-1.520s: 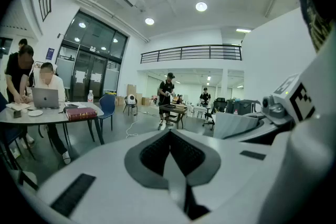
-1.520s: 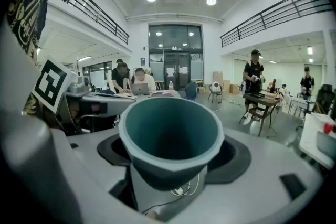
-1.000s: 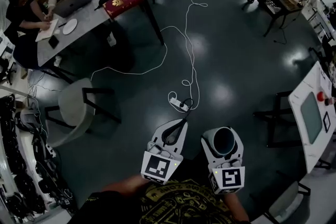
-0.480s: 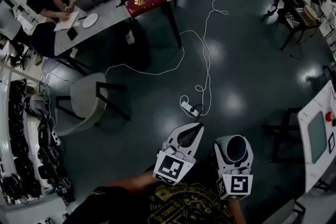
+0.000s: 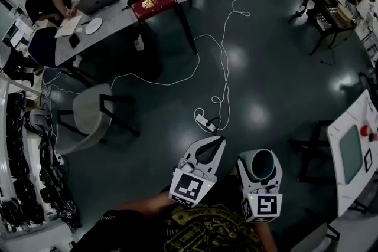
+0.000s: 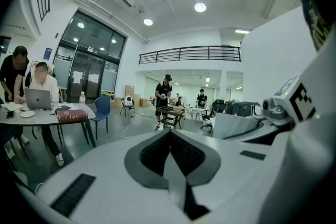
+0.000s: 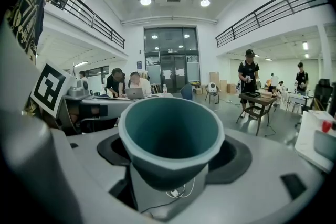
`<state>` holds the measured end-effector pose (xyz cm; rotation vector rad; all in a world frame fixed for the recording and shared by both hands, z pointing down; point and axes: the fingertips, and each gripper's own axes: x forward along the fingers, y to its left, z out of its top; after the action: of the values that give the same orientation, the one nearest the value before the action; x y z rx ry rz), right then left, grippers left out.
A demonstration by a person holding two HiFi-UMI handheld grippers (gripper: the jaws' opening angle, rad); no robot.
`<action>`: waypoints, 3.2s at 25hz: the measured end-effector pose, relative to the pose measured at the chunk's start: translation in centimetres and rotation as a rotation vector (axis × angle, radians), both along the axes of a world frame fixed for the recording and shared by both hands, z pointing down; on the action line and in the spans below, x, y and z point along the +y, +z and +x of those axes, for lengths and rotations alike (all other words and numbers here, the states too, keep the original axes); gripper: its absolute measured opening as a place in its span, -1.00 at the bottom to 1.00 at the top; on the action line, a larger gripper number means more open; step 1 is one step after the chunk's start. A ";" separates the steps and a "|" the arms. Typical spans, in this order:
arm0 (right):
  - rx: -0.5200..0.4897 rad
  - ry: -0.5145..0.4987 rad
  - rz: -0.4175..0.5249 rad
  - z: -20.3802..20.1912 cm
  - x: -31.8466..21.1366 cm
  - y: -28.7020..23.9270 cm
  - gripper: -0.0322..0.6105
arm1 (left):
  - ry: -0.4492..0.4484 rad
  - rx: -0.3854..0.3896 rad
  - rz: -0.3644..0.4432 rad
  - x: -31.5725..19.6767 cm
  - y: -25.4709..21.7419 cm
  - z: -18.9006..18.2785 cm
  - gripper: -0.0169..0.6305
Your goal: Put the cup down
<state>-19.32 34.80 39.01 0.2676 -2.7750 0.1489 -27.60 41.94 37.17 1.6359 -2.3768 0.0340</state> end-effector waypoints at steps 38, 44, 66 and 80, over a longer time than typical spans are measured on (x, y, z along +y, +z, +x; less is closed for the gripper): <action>-0.069 0.054 0.000 8.4 -14.7 -1.9 0.29 | 0.081 -0.044 0.007 -15.1 -2.3 8.5 -0.91; -0.080 0.053 0.013 10.7 -16.8 -2.4 0.29 | 0.079 -0.064 0.024 -17.1 -3.0 10.9 -0.91; -0.084 0.207 -0.008 18.8 -23.5 -1.6 0.29 | 0.154 -0.045 -0.011 -23.3 -2.4 16.6 -0.91; -0.046 0.445 -0.001 20.7 -29.5 -1.6 0.29 | 0.372 -0.009 -0.015 -32.6 -1.6 16.2 -0.91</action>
<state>1.43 5.26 37.41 0.8887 -2.7149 0.2675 -11.37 9.32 35.62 2.0482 -2.0391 0.1274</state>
